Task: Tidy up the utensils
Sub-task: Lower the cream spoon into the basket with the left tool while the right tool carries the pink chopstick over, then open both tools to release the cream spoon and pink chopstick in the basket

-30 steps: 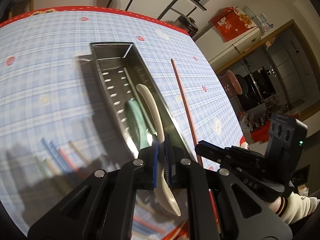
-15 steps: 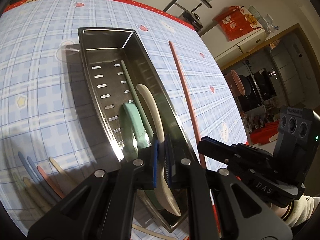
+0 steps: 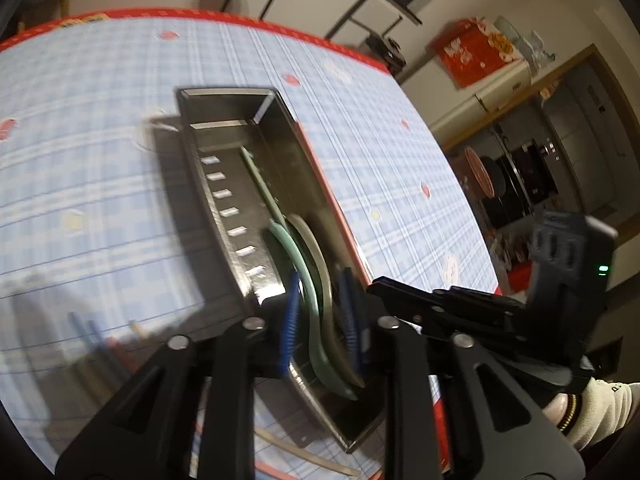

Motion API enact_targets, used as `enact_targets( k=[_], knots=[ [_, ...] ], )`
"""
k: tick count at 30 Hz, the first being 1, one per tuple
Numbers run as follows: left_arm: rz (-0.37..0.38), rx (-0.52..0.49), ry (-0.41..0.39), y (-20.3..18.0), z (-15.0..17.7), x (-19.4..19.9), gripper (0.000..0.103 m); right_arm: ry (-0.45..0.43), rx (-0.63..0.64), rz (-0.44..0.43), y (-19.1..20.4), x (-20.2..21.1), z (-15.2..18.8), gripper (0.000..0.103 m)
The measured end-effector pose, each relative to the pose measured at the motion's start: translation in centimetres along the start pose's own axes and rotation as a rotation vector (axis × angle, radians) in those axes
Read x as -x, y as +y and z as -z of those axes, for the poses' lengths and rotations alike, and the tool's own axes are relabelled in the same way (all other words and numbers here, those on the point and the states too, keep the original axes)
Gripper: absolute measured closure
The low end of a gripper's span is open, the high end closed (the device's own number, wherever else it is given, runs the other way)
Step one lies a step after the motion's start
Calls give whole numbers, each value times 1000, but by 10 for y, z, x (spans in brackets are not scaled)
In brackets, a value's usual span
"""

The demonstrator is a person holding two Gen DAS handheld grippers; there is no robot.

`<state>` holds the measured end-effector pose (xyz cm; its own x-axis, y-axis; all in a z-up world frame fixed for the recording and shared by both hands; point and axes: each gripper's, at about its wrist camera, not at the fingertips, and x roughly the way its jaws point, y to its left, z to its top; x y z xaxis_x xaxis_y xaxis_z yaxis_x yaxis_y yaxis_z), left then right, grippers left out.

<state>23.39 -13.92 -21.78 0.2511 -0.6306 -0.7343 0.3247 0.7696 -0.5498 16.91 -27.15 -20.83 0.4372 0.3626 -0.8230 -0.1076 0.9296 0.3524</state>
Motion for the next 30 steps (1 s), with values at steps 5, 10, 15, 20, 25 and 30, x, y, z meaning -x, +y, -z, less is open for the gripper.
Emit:
enact_targets(
  k=[5,10,15,20,25,30],
  knots=[
    [-53,10,-55,11,6,30,66,5,-4,19,2,-5,-5,97],
    [-92,47,-89,29,18,53,58,15,10,49,6,-9,-6,97],
    [-125,69,-93,38,29,62,52,8,20,78,11,-5,-7,95],
    [-162,81,-111,44,39,75,38,-15,42,98,19,9,-8,56],
    [-210,96,-140,48,46,92,15,-41,87,128,33,24,-1,16],
    [-270,111,-138,51,57,108,6,-41,133,169,49,32,11,6]
  ],
)
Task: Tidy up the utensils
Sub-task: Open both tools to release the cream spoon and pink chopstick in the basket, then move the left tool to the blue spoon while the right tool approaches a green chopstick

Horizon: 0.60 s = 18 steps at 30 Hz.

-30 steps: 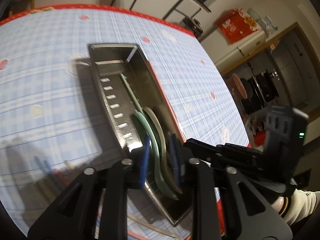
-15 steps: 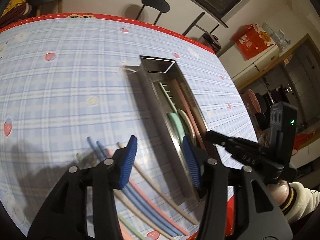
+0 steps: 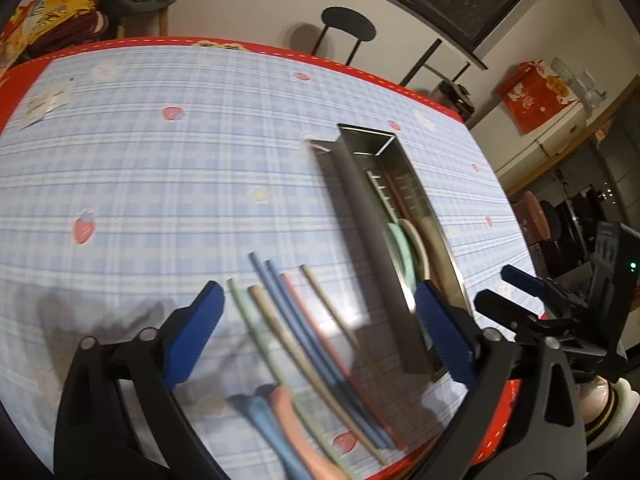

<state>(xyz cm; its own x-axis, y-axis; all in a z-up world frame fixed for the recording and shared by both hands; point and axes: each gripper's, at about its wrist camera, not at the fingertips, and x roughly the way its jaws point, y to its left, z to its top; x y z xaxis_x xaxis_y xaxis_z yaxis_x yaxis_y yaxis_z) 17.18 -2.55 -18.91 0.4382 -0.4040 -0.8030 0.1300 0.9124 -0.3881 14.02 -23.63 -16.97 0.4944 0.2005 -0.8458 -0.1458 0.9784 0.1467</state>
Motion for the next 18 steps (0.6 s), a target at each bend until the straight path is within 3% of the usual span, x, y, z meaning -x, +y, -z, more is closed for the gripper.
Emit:
enact_targets(
  k=[10,18],
  knots=[
    [-155,-6,30,25,39,25,6,9,25,40,24,12,27,6],
    [-189,35,82,42,76,30,6,81,31,-5,42,7,59,6]
  ],
)
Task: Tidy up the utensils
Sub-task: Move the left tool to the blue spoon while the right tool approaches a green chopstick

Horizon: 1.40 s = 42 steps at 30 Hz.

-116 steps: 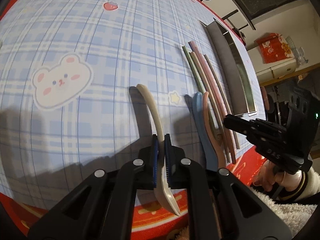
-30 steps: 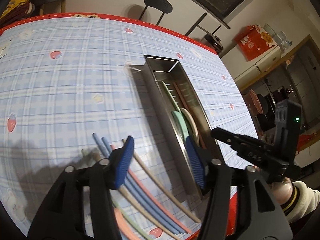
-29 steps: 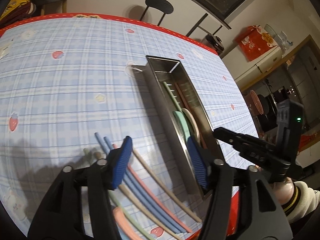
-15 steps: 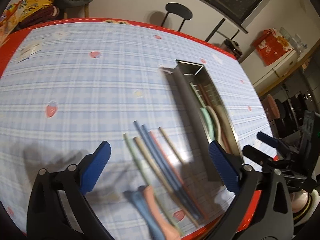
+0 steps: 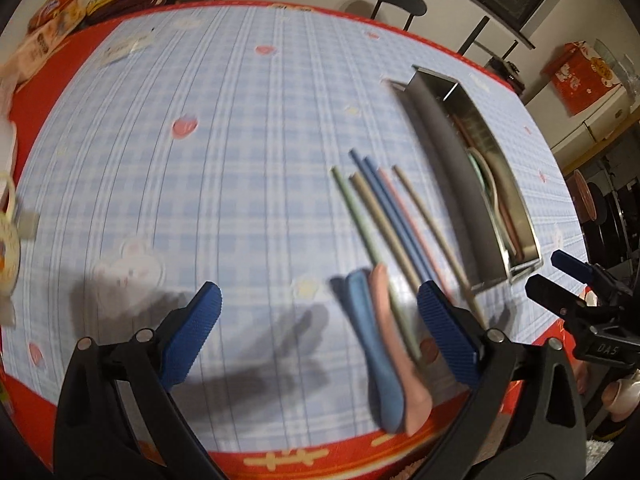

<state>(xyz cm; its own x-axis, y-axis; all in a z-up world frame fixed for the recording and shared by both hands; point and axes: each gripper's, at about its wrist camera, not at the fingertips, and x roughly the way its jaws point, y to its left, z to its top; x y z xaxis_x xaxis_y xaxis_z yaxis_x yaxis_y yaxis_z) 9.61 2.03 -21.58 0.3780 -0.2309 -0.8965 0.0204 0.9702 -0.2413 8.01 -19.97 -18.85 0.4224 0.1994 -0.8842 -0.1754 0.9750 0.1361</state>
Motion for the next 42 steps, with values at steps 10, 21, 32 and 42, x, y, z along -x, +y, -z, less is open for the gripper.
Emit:
enact_targets(
  k=[10,21,32,42],
  knots=[
    [17,-10,29,3,27,5,7,42,47,-107,26,-3,23,21],
    [45,-77,106,-14,46,-5,46,69,69,-162,34,-2,38,42],
    [56,-170,156,-43,59,-20,50,77,59,-172,25,-1,45,42],
    [59,-209,183,-63,60,-30,51,76,52,-180,19,0,45,42]
  ],
)
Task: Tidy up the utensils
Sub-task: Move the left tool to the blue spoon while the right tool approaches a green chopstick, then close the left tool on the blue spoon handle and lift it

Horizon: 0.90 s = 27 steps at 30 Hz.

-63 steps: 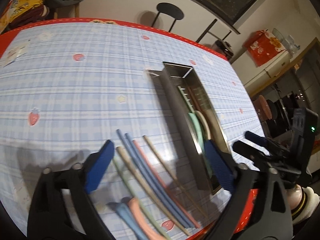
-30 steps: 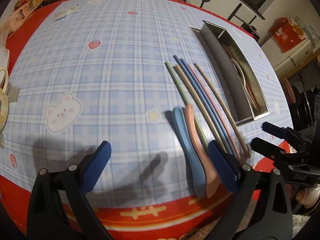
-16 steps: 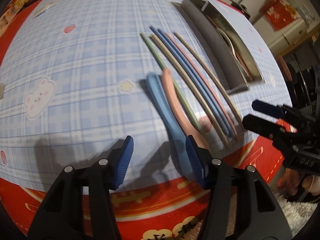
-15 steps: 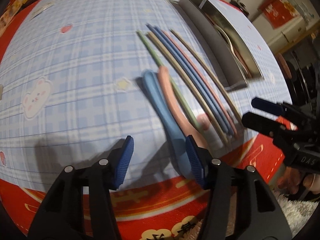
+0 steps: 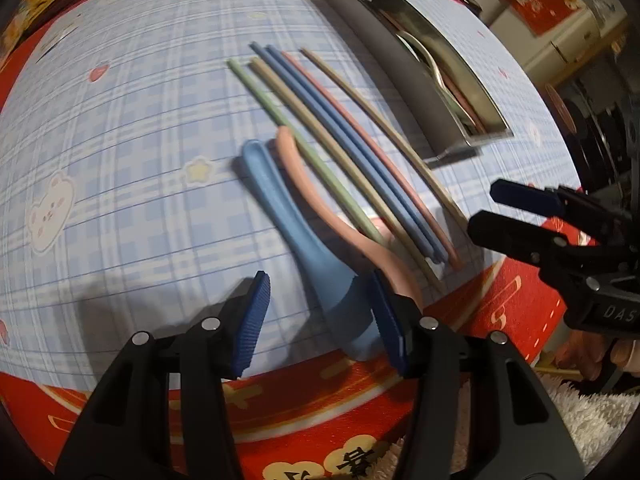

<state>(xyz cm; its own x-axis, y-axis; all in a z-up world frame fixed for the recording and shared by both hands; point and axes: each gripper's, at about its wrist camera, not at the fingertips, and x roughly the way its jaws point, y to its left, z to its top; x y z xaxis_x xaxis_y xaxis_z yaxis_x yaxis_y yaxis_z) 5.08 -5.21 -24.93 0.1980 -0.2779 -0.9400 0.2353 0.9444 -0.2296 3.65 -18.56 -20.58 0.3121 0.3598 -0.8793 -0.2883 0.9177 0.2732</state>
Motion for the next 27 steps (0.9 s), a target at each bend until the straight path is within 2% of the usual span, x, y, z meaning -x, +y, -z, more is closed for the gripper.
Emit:
enact_targets(
  k=[4,5,9,12,14,17,20,27],
  knots=[
    [-24,-41,20,-12,0,-6,54,0,2,-3,-1,1,1,42],
    [-16,-41,22,-13,0,-6,60,0,2,-3,-1,1,1,42],
    [8,-29,36,-16,-1,-7,64,-2,-5,-4,-4,2,1,42],
    [28,7,35,-7,1,-5,69,-6,-9,-6,-5,2,0,42],
    [38,53,24,4,1,0,77,-7,-11,-8,-6,2,-1,42],
    [62,113,4,20,0,6,85,-12,-12,-12,-5,2,-3,42],
    [69,125,-1,27,1,9,87,-15,-10,-17,-3,1,-6,42],
    [93,64,37,21,4,6,86,-3,10,-34,6,-6,-11,42]
  ],
)
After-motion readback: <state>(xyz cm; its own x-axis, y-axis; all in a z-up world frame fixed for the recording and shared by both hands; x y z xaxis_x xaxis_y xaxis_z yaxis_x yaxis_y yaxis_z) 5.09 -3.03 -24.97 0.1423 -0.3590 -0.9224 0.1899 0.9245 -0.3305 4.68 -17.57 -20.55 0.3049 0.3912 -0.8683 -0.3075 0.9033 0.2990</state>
